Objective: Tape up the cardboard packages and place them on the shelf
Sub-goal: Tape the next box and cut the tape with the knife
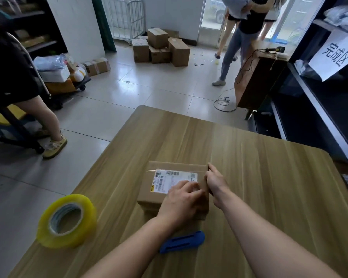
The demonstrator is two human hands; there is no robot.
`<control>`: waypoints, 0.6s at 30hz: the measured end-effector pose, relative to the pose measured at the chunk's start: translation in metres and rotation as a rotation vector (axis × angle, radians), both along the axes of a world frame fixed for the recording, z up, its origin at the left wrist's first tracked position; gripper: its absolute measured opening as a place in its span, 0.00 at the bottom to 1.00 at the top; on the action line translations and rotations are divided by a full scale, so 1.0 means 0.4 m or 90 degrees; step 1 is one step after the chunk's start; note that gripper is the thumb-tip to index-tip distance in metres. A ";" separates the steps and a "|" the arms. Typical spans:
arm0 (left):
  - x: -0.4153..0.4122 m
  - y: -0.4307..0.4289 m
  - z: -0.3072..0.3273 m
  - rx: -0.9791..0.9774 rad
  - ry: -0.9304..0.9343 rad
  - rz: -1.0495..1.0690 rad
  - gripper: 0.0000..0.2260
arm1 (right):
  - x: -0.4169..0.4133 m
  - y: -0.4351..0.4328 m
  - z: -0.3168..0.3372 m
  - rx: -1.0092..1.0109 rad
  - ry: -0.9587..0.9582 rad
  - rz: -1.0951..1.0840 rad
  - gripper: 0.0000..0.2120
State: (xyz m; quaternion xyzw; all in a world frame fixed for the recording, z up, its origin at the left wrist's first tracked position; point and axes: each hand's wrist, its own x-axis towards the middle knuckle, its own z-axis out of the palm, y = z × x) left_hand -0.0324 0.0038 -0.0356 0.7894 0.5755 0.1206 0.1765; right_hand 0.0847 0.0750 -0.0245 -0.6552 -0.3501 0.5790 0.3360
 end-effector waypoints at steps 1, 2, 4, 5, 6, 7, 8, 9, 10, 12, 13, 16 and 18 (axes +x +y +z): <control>0.004 0.004 -0.009 -0.023 0.004 -0.015 0.18 | -0.003 0.005 -0.007 0.001 -0.019 0.008 0.26; 0.004 0.012 -0.015 -0.050 -0.004 -0.028 0.17 | -0.005 0.016 -0.021 0.007 -0.062 0.019 0.25; -0.009 0.035 -0.018 -0.101 -0.049 -0.027 0.15 | -0.006 0.040 -0.055 0.026 -0.166 0.043 0.20; -0.022 0.051 -0.015 -0.116 -0.075 -0.003 0.15 | -0.006 0.050 -0.067 0.031 -0.219 0.059 0.18; -0.038 0.069 -0.014 -0.111 -0.092 0.031 0.14 | -0.005 0.059 -0.074 0.032 -0.270 0.084 0.16; -0.059 0.088 -0.011 -0.085 -0.091 0.069 0.14 | -0.006 0.069 -0.076 0.038 -0.329 0.116 0.15; -0.081 0.109 -0.008 -0.049 -0.074 0.111 0.13 | -0.006 0.078 -0.079 0.055 -0.389 0.147 0.15; -0.103 0.130 -0.005 -0.020 -0.049 0.151 0.14 | -0.008 0.087 -0.080 0.081 -0.445 0.176 0.16; -0.124 0.152 -0.002 -0.003 -0.024 0.188 0.14 | -0.012 0.097 -0.079 0.109 -0.490 0.203 0.17; -0.158 0.200 -0.005 -0.017 0.031 0.233 0.16 | -0.024 0.119 -0.080 0.158 -0.576 0.264 0.18; -0.170 0.222 -0.010 -0.038 0.060 0.242 0.16 | -0.031 0.129 -0.082 0.171 -0.621 0.302 0.19; -0.187 0.267 -0.040 -0.107 0.142 0.249 0.21 | -0.065 0.154 -0.094 0.189 -0.712 0.396 0.24; -0.188 0.278 -0.070 -0.135 0.190 0.240 0.26 | -0.084 0.162 -0.106 0.197 -0.750 0.443 0.28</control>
